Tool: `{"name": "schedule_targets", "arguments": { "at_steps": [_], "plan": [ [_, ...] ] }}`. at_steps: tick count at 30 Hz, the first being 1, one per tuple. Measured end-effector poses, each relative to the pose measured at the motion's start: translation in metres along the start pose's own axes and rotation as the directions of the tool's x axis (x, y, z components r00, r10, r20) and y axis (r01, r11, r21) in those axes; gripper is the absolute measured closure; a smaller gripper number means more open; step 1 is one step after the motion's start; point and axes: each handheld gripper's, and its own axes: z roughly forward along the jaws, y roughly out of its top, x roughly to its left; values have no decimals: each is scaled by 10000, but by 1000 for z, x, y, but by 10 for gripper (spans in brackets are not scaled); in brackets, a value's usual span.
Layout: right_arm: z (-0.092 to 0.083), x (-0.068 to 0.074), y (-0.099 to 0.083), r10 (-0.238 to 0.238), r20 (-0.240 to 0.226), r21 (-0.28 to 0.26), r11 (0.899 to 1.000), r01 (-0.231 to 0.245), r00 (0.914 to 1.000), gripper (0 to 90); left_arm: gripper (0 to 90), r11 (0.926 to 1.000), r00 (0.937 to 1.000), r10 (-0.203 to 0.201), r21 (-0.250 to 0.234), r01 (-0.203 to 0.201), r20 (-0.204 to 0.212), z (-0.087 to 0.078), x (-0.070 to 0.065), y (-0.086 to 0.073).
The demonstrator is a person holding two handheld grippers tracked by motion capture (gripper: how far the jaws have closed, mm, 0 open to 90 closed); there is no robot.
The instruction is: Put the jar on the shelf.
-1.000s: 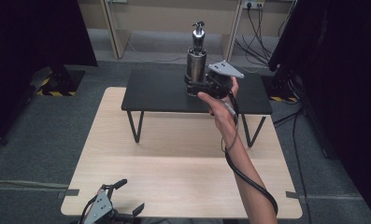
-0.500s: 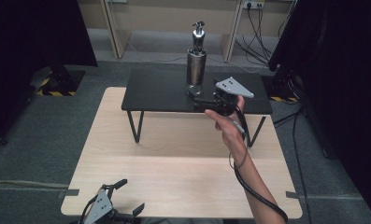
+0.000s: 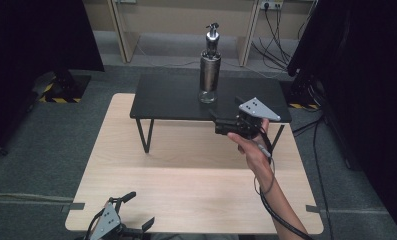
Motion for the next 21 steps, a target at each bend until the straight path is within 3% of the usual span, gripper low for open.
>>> {"name": "schedule_targets", "arguments": {
  "at_steps": [11, 21],
  "plan": [
    [-17, 12, -20, -329, -268, -87, 9994, 327, 9991, 23, 5, 10000, 10000, 23, -28, -23, -10, 0, 0, 0],
    [-28, 13, -45, -254, -393, 28, 9997, 255, 9989, 22, 5, 10000, 10000, 25, -2, -25, -33, 0, 0, 0]
  ]
}}
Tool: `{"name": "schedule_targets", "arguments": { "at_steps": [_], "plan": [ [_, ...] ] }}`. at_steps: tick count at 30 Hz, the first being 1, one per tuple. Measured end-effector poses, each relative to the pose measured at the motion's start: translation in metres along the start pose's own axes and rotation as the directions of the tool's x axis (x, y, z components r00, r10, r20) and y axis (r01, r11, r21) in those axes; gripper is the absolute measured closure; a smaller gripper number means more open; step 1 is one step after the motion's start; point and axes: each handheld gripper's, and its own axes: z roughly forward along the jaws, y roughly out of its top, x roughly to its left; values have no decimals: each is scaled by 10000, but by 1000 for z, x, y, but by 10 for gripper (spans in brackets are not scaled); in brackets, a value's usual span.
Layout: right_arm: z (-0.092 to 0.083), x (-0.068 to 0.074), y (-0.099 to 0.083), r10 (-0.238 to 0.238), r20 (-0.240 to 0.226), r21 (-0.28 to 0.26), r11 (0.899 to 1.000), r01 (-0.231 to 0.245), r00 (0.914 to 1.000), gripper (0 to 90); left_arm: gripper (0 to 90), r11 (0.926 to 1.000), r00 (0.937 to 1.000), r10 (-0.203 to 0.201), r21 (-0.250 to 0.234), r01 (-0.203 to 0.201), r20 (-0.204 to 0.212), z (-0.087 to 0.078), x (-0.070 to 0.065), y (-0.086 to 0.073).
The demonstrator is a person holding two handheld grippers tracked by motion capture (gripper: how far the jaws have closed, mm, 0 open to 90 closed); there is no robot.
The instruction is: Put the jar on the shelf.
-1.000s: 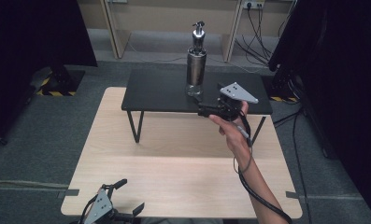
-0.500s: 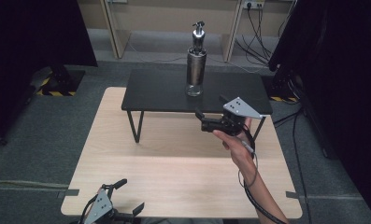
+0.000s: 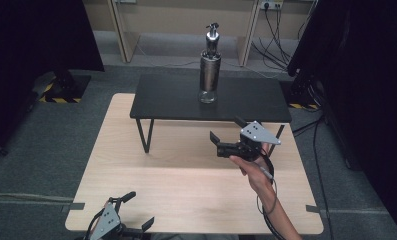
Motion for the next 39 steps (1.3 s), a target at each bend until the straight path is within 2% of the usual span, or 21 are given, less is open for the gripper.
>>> {"name": "schedule_targets", "arguments": {
  "at_steps": [6, 11, 23, 31, 39],
  "plan": [
    [-10, 0, -14, 96, 49, -17, 10000, -96, 9999, 22, 4, 10000, 10000, -1, 22, 1, -7, 1, 0, 0],
    [-16, 7, -28, 176, -62, -54, 9998, -176, 9998, 22, 4, 10000, 10000, 16, 48, -16, -11, 1, 0, -1],
    [-22, 19, -44, 387, -320, -100, 9992, -391, 9987, 22, 4, 10000, 10000, 4, 26, -4, -28, 0, 0, 0],
    [-31, 25, -64, 393, -466, 231, 9990, -383, 9981, 22, 5, 10000, 10000, 56, -57, -56, -8, -1, -1, 1],
    [-35, 31, -75, 519, -589, 382, 9980, -497, 9969, 22, 4, 9999, 10000, 46, -91, -46, -5, -1, -1, 2]
  ]
}}
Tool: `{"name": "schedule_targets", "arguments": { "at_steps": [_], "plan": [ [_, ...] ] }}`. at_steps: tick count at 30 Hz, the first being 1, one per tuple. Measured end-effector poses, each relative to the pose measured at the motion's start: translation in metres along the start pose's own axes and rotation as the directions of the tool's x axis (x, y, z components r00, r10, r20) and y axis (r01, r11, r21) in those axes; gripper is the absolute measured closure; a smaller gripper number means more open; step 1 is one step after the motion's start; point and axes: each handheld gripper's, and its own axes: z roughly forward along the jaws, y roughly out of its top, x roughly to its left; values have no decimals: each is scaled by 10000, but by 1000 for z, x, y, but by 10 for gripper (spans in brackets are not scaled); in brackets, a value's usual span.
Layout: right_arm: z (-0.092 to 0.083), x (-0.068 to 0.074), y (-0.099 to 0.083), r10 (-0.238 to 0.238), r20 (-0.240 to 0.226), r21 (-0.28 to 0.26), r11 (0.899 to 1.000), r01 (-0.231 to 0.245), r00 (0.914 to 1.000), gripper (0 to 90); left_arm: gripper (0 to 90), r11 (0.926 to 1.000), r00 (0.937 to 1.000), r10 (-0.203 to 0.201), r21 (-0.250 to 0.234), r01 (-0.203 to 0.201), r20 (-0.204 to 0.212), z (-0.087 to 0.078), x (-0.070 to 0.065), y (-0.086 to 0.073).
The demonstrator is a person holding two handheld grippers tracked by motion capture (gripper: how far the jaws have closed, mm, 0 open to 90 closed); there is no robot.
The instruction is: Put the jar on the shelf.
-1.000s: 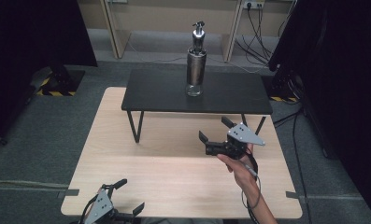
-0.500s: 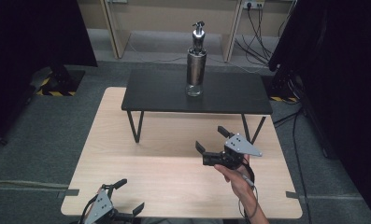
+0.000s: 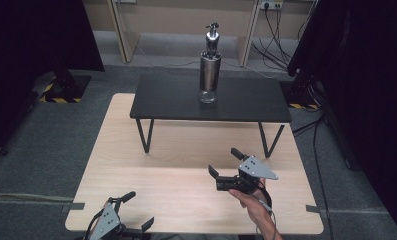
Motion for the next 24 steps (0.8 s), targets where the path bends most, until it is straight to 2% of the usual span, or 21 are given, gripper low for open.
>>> {"name": "schedule_targets", "arguments": {
  "at_steps": [24],
  "plan": [
    [-25, -3, -31, 325, 335, 408, 9986, -339, 9989, 22, 4, 10000, 10000, 30, 2, -30, 15, 0, -1, 0]
  ]
}}
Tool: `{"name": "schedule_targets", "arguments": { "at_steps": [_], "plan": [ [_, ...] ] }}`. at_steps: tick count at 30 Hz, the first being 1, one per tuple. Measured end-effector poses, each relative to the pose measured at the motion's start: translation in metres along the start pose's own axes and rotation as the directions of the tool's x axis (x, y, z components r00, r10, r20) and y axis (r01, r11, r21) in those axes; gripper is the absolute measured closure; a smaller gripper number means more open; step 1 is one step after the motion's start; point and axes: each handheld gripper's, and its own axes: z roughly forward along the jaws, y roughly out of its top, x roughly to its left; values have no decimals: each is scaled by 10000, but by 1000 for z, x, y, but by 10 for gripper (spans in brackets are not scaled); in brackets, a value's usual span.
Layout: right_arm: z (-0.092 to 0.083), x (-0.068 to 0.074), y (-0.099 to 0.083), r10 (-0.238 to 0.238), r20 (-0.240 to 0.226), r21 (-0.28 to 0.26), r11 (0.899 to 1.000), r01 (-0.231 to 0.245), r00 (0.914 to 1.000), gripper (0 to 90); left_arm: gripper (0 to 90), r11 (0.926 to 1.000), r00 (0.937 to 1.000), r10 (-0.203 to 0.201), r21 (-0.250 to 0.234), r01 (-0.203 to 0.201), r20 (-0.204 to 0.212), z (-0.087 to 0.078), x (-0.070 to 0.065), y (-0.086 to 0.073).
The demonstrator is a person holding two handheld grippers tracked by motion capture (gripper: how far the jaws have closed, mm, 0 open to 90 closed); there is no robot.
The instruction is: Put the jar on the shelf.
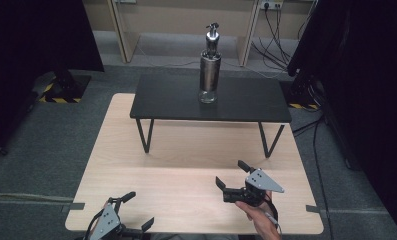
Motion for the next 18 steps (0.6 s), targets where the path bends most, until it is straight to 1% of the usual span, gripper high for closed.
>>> {"name": "schedule_targets", "arguments": {
  "at_steps": [18],
  "plan": [
    [-27, -6, -18, 294, 197, 50, 9996, -295, 9994, 22, 5, 10000, 10000, 9, 38, -9, -1, 1, 0, 0]
  ]
}}
